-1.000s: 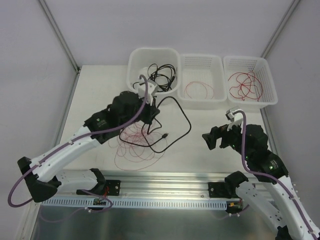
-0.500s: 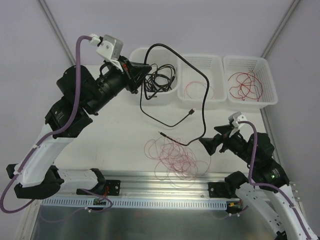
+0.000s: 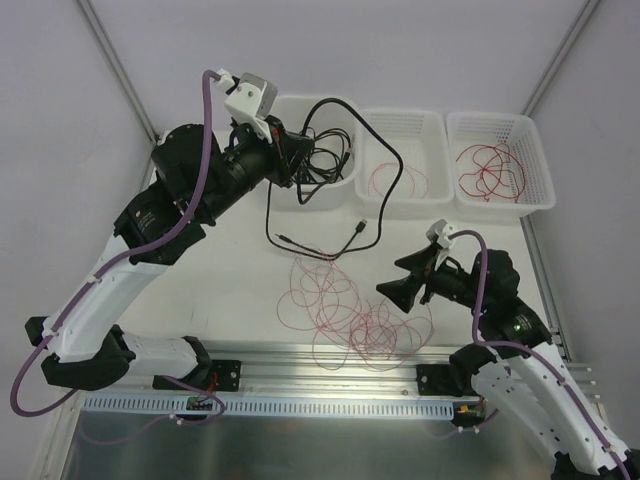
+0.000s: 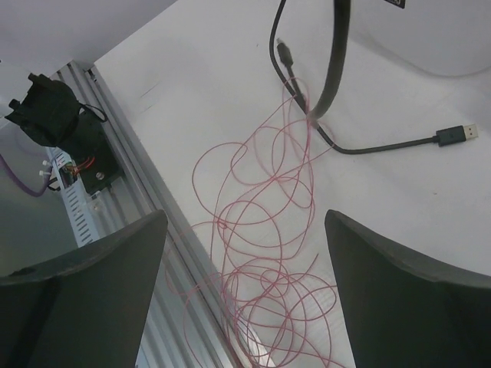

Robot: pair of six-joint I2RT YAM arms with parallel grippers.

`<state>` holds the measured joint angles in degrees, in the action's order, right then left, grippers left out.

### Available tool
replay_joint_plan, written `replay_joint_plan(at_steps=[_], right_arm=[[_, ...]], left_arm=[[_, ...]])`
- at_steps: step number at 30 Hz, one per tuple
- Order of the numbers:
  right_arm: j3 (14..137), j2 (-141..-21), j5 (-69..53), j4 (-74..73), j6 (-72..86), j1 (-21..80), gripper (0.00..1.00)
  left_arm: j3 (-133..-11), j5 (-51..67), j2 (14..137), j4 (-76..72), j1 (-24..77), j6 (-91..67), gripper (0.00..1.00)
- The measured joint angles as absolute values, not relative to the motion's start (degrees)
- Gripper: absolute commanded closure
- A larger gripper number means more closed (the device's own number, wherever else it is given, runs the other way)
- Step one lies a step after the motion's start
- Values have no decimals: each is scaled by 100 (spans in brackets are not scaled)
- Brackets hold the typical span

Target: Untangle the cables

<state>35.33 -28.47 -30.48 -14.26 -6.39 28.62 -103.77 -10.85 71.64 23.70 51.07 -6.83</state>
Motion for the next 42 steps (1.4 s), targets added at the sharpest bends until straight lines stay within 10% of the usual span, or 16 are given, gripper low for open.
replay_joint_plan(at_steps=[21,29,42], right_arm=[[2547,-4517,-2222,1584,-224,3581,24],[2606,-5159,-1804,2012,-462,3765,99],[6840,-4801,-517,-3437,-1758,3776,99]], left_arm=[[-10318,-1105,7120,2394,5107,-980,100],[-10182,-1120,7052,2397,5107,-1041,100],[-8029,-1997,5929,2300,5103,-991,100]])
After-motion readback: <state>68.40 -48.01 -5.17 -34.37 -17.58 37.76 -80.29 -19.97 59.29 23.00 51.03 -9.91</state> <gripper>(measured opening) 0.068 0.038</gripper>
